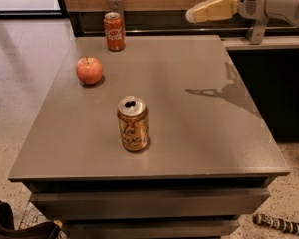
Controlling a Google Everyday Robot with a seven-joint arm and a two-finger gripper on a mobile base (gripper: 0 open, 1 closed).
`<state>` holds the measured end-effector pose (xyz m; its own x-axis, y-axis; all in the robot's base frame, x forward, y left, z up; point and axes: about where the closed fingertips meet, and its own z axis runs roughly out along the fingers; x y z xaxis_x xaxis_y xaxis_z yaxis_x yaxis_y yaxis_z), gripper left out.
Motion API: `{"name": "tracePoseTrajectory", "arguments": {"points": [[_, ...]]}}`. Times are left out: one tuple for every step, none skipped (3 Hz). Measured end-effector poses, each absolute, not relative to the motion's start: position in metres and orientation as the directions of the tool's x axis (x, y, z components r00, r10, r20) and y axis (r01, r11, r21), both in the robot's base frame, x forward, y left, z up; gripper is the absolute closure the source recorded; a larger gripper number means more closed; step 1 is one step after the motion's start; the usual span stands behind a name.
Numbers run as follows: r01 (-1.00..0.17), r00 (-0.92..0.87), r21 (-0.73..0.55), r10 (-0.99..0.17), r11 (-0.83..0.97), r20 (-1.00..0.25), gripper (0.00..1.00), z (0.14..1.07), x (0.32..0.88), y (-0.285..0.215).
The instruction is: Pick coke can
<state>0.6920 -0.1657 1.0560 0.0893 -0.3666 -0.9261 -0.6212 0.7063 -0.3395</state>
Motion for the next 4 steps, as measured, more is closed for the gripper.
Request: {"name": "tracePoseTrajectory", "arguments": {"points": [[-0.670,0.052,-0.274,-0.325,0.689,-0.944,0.00,1.008,0.755,-0.116],[-0.686,0.034,-0.233,-0.290,0.689,-0.957,0.00,0.982,0.785,-0.093],[-0.713,0.018,-0.171,-0.226,0.680,-0.974,0.00,0.952,0.818,-0.054],[-0.740,0.021,-0.123,-0.160,0.662,-0.987,0.00,0.934,0.841,-0.023]]}}
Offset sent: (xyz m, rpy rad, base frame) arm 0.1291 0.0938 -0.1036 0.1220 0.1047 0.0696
